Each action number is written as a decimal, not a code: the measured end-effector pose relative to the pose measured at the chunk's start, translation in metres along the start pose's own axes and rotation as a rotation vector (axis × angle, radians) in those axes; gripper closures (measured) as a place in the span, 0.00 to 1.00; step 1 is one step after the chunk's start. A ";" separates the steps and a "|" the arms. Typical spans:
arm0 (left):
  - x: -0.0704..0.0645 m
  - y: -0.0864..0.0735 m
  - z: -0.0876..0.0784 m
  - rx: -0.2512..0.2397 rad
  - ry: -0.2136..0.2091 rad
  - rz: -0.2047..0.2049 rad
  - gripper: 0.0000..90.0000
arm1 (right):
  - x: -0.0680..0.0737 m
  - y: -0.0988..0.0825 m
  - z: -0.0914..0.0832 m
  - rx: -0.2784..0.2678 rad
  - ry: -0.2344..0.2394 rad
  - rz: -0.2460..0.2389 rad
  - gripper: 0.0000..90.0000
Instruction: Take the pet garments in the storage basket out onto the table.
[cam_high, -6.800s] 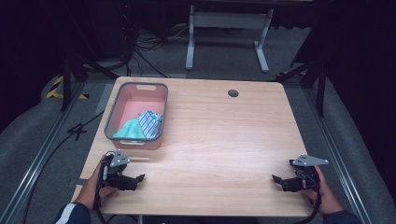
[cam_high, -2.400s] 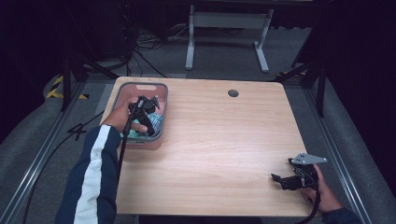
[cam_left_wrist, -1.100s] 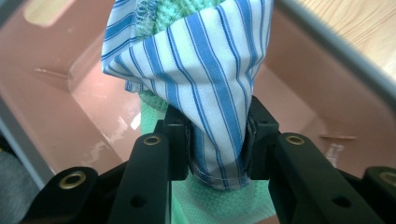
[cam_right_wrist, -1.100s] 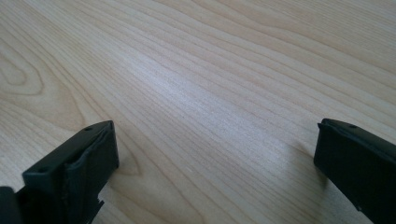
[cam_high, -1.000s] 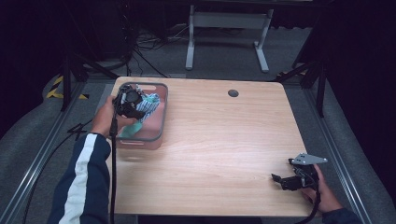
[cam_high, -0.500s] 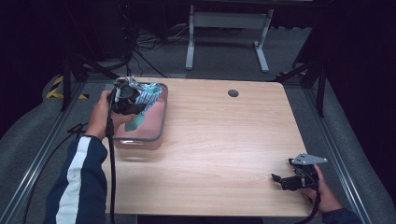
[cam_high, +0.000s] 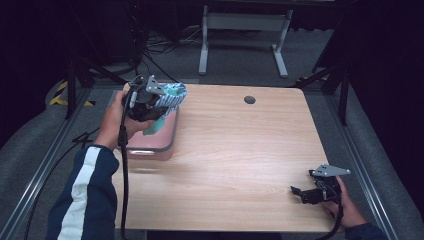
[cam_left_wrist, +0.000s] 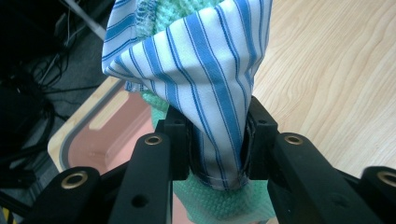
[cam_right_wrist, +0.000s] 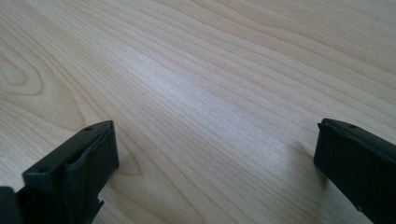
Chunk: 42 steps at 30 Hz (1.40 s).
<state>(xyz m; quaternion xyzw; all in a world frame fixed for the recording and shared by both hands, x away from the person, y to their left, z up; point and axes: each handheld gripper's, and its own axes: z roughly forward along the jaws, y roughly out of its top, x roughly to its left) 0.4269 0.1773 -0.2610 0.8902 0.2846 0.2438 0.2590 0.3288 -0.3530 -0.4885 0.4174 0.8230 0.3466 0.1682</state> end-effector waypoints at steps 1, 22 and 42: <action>-0.003 0.003 0.000 -0.005 -0.001 0.011 0.77 | 0.000 0.000 0.000 0.000 0.000 0.000 0.00; -0.055 0.055 0.037 0.018 -0.101 0.151 0.77 | 0.000 0.000 0.000 0.000 0.000 -0.001 0.00; -0.104 0.066 0.106 0.075 -0.247 0.184 0.76 | 0.000 0.000 0.000 0.000 0.000 -0.001 0.00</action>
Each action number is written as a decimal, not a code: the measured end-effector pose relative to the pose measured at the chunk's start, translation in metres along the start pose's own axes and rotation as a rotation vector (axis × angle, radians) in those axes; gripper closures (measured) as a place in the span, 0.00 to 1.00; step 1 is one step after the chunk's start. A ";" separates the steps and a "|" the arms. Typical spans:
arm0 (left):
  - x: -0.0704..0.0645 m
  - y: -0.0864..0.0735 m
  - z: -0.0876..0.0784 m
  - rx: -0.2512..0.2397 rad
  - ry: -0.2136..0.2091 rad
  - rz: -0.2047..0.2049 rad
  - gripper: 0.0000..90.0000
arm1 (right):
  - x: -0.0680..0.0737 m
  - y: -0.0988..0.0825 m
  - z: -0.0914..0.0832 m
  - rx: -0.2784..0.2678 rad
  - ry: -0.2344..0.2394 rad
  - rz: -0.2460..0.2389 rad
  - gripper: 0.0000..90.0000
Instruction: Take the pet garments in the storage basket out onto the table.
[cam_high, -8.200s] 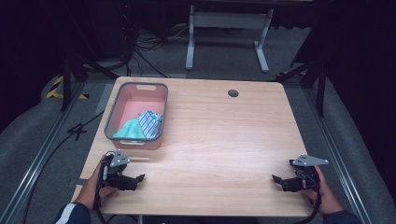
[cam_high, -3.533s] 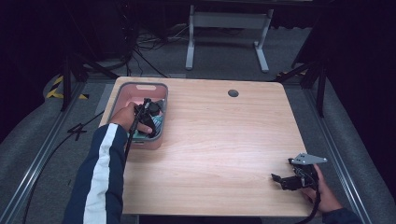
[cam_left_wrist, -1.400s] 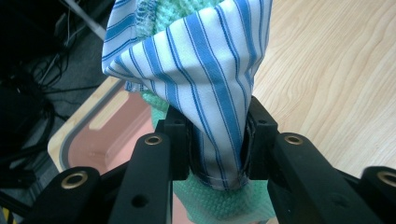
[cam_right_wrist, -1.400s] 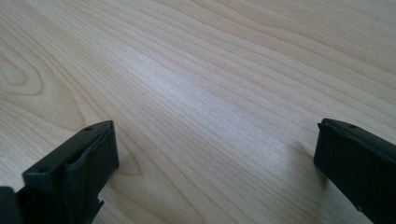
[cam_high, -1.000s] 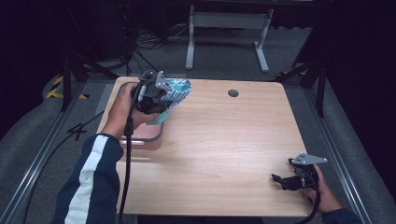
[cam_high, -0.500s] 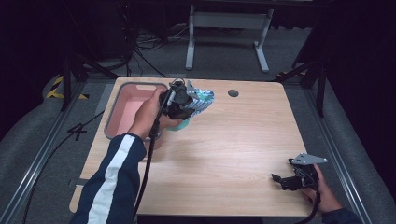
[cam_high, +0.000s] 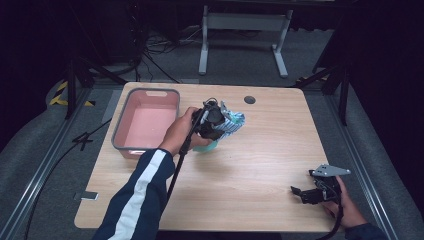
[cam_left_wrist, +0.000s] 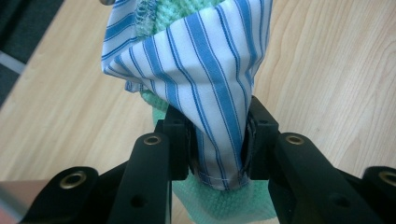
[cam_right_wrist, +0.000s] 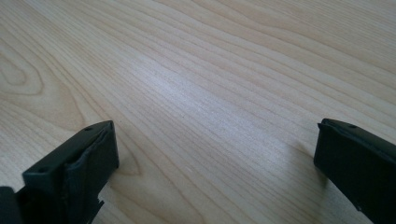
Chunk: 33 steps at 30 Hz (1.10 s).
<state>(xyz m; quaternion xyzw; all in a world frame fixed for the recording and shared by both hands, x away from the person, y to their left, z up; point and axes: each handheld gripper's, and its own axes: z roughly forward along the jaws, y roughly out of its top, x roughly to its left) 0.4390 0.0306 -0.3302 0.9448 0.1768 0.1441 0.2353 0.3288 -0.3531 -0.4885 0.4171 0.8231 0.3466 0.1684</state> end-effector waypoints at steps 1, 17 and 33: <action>-0.001 0.000 0.004 0.004 -0.008 -0.006 0.76 | 0.000 0.000 0.000 0.000 0.000 0.000 0.00; -0.015 -0.007 0.057 0.031 -0.104 -0.033 0.73 | 0.000 0.000 0.000 0.000 0.000 0.000 0.00; -0.030 -0.010 0.084 0.067 -0.156 -0.054 0.44 | 0.000 0.000 0.000 0.000 0.000 0.001 0.00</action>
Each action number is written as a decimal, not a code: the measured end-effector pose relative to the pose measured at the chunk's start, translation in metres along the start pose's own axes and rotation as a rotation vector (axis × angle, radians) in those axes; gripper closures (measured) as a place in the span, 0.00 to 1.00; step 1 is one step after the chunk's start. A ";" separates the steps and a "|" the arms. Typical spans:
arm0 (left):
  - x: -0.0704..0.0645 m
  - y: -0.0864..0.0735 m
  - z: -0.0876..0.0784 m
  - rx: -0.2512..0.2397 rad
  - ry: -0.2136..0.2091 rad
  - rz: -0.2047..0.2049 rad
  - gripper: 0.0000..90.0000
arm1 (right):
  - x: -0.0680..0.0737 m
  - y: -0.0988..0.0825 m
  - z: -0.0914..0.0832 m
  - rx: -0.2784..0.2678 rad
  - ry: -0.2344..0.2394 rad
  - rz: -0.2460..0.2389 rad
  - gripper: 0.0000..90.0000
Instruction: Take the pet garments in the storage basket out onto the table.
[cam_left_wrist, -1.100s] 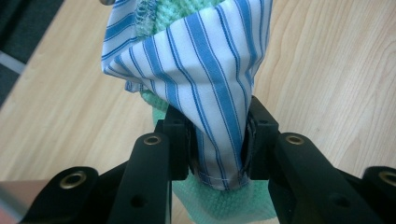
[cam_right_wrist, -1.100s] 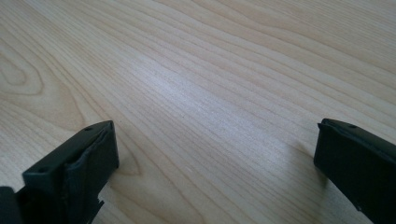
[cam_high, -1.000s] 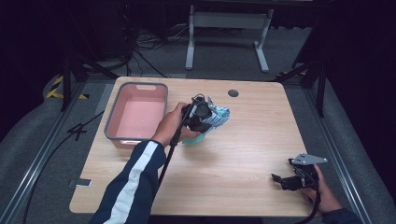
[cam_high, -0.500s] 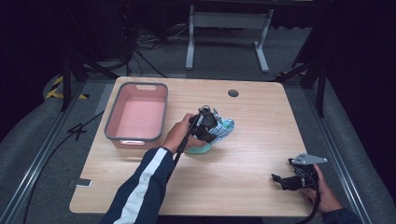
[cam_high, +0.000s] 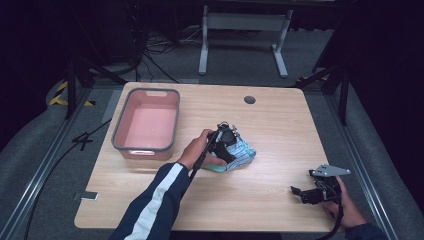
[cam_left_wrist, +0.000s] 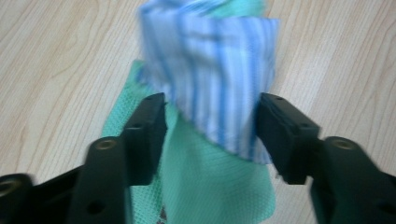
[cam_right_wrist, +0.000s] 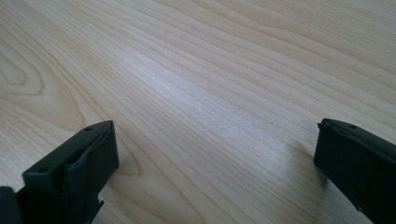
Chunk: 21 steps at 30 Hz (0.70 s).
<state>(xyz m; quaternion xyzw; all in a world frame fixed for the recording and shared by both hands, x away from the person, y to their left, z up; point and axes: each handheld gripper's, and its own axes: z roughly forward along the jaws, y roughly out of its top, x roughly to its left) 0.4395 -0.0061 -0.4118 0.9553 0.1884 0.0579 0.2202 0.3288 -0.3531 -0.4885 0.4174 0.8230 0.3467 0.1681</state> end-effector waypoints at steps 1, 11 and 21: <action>0.000 0.000 -0.001 0.007 0.005 0.004 0.42 | 0.000 0.000 0.000 0.000 0.000 -0.001 0.00; -0.003 -0.004 -0.018 -0.038 0.026 0.006 0.25 | 0.000 0.000 0.000 0.000 0.000 -0.001 0.00; -0.010 -0.015 -0.038 -0.077 0.057 0.027 0.22 | 0.000 0.000 0.000 0.000 0.000 0.000 0.00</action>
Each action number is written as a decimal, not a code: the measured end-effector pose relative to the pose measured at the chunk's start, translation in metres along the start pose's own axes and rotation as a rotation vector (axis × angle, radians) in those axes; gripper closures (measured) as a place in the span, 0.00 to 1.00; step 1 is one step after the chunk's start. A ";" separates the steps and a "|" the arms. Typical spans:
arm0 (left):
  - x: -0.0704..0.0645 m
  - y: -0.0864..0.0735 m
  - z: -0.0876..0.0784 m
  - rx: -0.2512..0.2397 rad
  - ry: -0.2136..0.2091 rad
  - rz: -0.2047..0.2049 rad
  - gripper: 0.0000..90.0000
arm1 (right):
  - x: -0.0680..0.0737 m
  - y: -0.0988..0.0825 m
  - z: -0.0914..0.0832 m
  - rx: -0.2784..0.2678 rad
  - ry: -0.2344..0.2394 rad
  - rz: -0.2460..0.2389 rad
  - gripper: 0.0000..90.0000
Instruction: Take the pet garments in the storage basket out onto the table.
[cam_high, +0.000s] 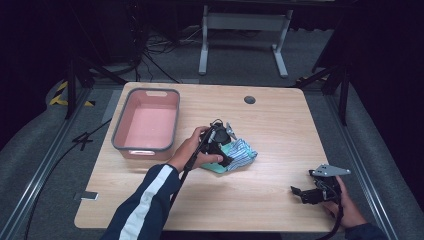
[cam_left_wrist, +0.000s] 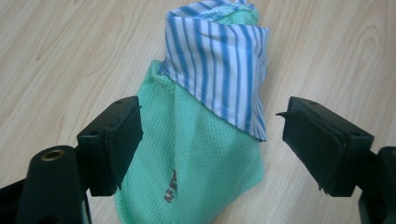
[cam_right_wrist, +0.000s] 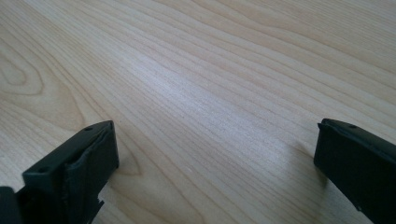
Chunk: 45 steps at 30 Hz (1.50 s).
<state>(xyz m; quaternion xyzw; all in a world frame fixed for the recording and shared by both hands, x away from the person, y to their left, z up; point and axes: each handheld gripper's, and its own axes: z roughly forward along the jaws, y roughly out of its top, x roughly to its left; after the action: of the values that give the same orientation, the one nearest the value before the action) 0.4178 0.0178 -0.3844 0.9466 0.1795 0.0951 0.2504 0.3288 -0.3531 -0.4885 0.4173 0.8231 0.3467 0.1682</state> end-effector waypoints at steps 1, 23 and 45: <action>-0.001 -0.001 -0.002 -0.001 0.003 0.004 0.23 | 0.000 0.000 0.000 0.000 0.000 0.000 0.00; -0.028 -0.055 -0.040 0.036 0.131 0.127 0.22 | 0.000 0.000 0.000 0.001 -0.001 -0.002 0.00; -0.041 -0.165 -0.070 0.033 0.195 0.088 0.22 | 0.000 0.000 0.000 0.001 -0.002 -0.001 0.00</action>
<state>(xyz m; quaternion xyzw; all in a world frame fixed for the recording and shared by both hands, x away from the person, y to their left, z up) 0.3129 0.1666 -0.4121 0.9438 0.1627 0.1946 0.2118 0.3285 -0.3532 -0.4886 0.4170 0.8233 0.3459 0.1689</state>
